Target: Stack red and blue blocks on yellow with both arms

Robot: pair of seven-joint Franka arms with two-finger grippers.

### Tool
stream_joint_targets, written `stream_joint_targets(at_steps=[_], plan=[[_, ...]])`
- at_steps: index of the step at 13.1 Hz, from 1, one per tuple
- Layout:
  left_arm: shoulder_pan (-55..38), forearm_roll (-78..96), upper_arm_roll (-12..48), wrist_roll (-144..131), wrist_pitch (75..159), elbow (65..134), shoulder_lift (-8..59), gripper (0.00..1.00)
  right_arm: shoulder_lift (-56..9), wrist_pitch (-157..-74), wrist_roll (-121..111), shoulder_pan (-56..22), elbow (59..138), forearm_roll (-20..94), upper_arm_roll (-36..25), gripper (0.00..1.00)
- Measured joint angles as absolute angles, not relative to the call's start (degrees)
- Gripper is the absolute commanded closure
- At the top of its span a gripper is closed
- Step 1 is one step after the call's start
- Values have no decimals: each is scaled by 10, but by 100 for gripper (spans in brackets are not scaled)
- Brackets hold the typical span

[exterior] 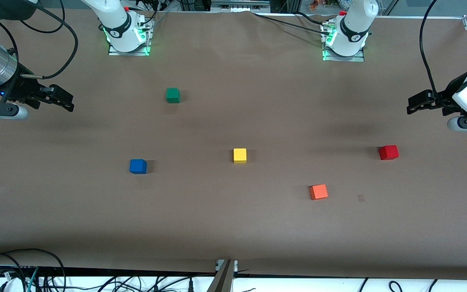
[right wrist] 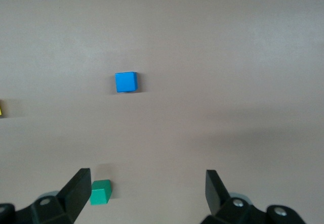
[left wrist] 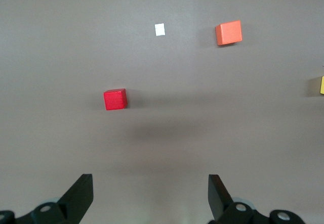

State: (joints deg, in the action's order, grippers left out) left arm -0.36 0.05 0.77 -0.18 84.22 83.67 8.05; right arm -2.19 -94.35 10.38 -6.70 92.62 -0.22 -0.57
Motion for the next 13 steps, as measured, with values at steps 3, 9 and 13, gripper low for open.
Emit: stream_joint_targets(at_steps=[3,9,13], plan=[[-4,0,8,-2,842,836,81,0,-22,-943,104,-67,926,-2,-6,0],[-2,0,6,-2,842,836,90,0,-22,-943,104,-67,926,-2,-6,0],[29,0,1,-1,848,825,122,0,-22,-943,104,-67,926,-2,-6,0]])
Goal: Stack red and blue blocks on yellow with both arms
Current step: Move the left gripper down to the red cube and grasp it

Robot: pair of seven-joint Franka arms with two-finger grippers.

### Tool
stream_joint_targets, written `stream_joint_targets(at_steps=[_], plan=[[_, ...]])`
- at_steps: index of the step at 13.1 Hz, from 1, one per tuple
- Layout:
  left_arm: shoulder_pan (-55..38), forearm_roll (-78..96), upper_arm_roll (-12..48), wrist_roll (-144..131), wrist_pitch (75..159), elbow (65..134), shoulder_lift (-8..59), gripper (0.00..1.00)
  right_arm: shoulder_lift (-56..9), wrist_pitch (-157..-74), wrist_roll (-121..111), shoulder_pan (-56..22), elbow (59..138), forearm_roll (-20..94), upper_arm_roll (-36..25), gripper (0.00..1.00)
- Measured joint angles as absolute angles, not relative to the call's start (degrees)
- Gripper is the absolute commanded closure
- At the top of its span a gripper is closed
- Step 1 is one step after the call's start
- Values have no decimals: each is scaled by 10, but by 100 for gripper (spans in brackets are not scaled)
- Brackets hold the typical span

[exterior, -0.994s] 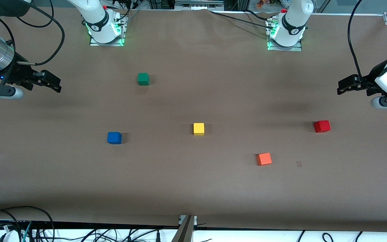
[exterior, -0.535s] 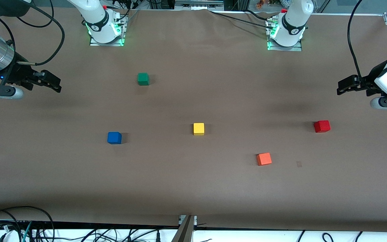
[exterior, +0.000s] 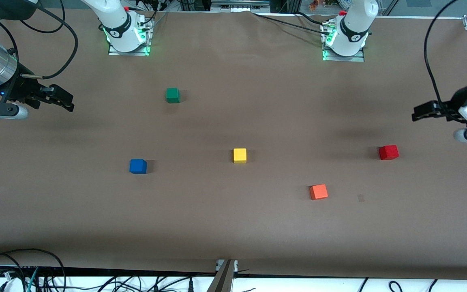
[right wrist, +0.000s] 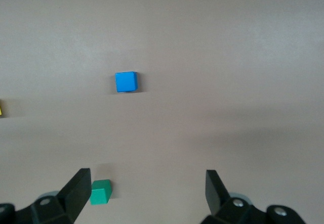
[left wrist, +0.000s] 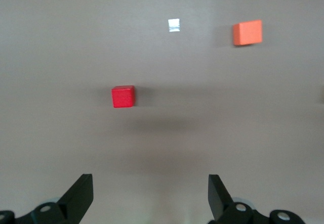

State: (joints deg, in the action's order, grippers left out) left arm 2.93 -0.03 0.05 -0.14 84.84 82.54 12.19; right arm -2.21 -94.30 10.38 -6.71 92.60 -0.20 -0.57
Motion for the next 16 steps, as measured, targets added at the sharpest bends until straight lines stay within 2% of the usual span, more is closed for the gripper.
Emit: stream_joint_targets(at_steps=[6,8,12,16], plan=[[60,-12,0,7,934,826,221,0,-23,-943,104,-67,925,-2,-6,0],[71,-13,-1,32,995,845,253,0,-23,-942,104,-67,925,-2,-6,0],[101,-13,-1,73,1163,957,270,0,-23,-942,104,-67,925,-2,-6,0],[114,-13,-1,86,1282,1055,270,0,-23,-942,104,-67,925,-2,-6,0]])
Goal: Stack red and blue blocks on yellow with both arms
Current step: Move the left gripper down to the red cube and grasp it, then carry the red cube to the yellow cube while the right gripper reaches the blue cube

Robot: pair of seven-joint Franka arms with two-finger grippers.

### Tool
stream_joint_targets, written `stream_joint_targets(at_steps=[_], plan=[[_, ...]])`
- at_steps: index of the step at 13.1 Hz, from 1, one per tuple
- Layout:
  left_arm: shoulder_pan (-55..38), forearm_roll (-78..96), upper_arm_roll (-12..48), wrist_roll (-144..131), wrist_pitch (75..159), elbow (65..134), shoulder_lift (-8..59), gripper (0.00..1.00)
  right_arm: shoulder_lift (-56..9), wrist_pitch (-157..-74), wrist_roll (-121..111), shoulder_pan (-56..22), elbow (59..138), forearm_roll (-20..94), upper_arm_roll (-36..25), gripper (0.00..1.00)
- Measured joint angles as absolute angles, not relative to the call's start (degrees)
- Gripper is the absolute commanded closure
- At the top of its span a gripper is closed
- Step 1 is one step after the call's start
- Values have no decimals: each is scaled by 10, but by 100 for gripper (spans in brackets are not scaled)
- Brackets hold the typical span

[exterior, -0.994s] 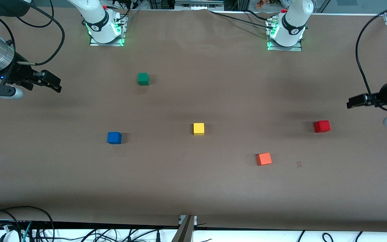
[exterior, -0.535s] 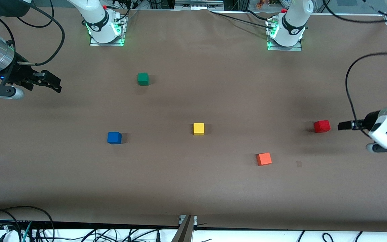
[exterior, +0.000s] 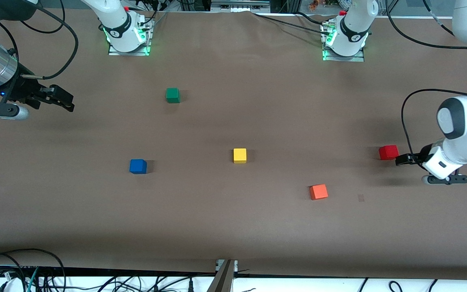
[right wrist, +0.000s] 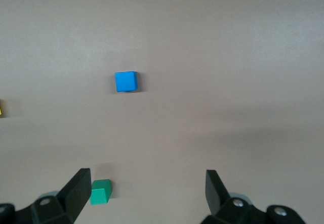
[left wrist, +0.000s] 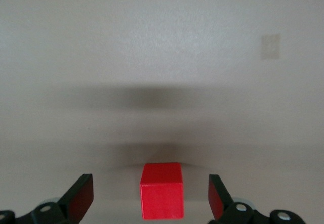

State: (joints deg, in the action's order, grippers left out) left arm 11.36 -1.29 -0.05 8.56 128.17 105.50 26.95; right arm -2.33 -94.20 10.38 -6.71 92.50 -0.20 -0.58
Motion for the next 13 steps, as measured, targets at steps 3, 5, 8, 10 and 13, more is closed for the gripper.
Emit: stream_joint_targets(at_steps=[3,5,8,10,13], plan=[[118,-13,1,97,1342,1106,269,0,-23,-942,104,-67,925,-2,-6,0],[118,-13,3,97,1360,1123,269,0,-23,-942,104,-67,925,-2,-6,0],[118,-11,6,97,1387,1151,270,0,-23,-942,104,-67,925,-2,-6,0],[118,-10,6,97,1403,1170,270,0,-23,-942,104,-67,925,-2,-6,0],[118,-10,7,97,1407,1180,270,50,-24,-942,104,-67,925,-2,-6,0]])
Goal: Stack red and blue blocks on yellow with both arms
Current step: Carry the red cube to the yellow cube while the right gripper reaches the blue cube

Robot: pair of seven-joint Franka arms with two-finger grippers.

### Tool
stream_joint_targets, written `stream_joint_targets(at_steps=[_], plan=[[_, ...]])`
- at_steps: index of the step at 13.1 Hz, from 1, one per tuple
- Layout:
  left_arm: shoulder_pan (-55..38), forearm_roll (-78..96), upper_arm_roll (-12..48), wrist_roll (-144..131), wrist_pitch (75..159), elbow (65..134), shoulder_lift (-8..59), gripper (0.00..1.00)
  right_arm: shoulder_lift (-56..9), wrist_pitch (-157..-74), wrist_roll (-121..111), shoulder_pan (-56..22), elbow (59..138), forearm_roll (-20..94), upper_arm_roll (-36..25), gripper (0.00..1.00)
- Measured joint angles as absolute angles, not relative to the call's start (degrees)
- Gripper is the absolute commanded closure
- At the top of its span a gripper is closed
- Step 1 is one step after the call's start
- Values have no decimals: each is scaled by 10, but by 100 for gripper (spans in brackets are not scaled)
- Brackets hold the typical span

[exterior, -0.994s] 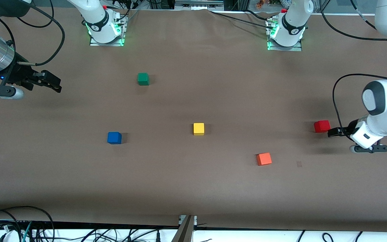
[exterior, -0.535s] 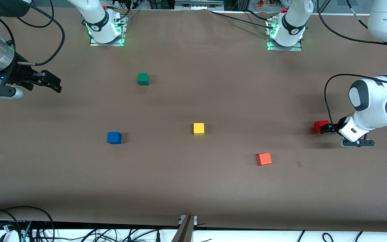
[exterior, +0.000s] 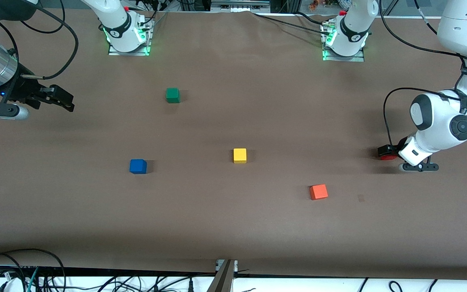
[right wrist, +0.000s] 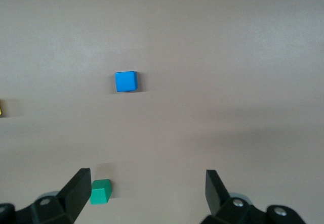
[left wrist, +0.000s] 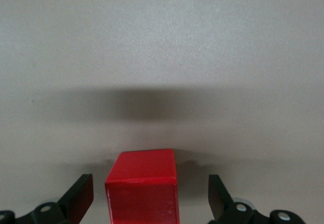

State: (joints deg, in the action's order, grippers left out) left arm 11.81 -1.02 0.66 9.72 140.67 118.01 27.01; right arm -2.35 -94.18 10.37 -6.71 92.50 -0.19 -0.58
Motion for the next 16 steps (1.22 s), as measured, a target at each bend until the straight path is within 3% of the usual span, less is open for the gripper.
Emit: stream_joint_targets(at_steps=[2,3,9,16], plan=[[118,-10,7,99,1407,1181,270,95,-24,-942,104,-67,925,-2,-6,0],[118,-10,7,100,1407,1181,269,100,-24,-942,104,-67,925,-2,-6,0],[118,-10,13,103,1402,1164,266,100,-33,-959,108,-68,925,3,-5,0],[73,-8,120,92,1288,1036,254,100,-146,-1015,38,-68,925,6,-5,0]])
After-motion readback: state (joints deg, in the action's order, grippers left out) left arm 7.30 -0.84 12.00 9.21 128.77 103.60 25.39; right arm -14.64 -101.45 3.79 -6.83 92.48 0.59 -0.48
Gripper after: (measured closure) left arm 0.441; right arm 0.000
